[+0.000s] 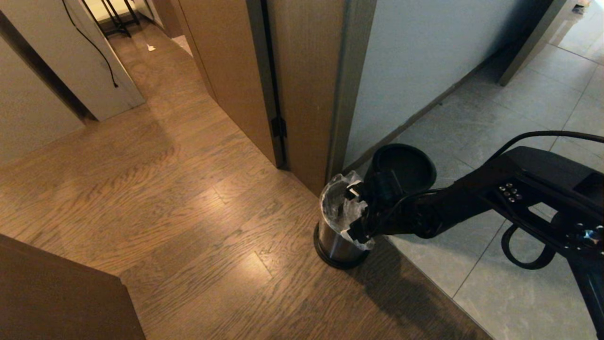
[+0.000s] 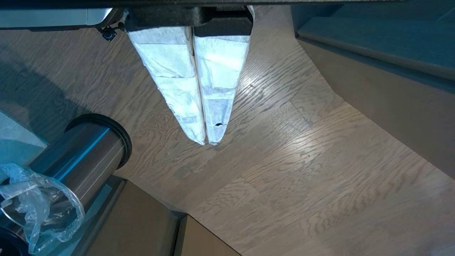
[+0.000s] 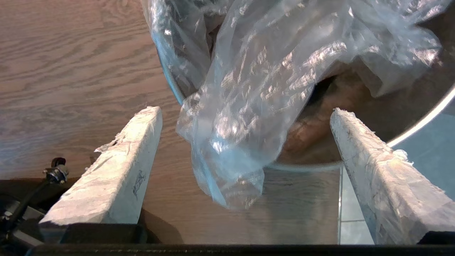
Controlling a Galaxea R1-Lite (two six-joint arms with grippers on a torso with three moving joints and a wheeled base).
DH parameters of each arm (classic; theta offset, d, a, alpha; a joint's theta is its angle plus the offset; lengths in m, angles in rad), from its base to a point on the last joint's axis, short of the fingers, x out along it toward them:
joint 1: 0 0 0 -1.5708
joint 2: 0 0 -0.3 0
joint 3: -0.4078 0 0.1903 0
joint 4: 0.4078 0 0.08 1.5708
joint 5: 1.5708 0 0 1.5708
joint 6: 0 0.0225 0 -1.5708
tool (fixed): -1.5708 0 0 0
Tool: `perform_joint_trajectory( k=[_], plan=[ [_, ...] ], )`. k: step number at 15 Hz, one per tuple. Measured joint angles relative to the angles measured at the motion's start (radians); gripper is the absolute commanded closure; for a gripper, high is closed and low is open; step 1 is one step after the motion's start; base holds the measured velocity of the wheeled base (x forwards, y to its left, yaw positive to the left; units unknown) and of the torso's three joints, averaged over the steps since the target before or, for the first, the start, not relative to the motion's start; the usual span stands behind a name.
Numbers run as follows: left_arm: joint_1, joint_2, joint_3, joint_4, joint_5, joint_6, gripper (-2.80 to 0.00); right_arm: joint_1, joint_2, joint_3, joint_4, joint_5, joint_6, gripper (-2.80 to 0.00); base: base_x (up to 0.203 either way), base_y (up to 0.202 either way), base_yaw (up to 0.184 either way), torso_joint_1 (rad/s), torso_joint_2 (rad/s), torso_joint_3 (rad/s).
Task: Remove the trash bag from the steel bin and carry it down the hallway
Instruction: Pick up the trash bag
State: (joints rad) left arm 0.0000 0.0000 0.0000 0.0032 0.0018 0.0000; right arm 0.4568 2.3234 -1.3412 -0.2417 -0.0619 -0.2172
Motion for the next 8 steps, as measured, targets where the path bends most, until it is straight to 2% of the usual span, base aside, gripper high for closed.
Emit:
perform_joint_trajectory(
  k=[8],
  plan=[
    [0.000,0.000,0.000,0.000,0.000,0.000,0.00,0.001,0.056,-0.046,0.000,-0.001,0.004,-2.80,0.000,0.000,0.000,0.000,0.00,0.000]
  ],
)
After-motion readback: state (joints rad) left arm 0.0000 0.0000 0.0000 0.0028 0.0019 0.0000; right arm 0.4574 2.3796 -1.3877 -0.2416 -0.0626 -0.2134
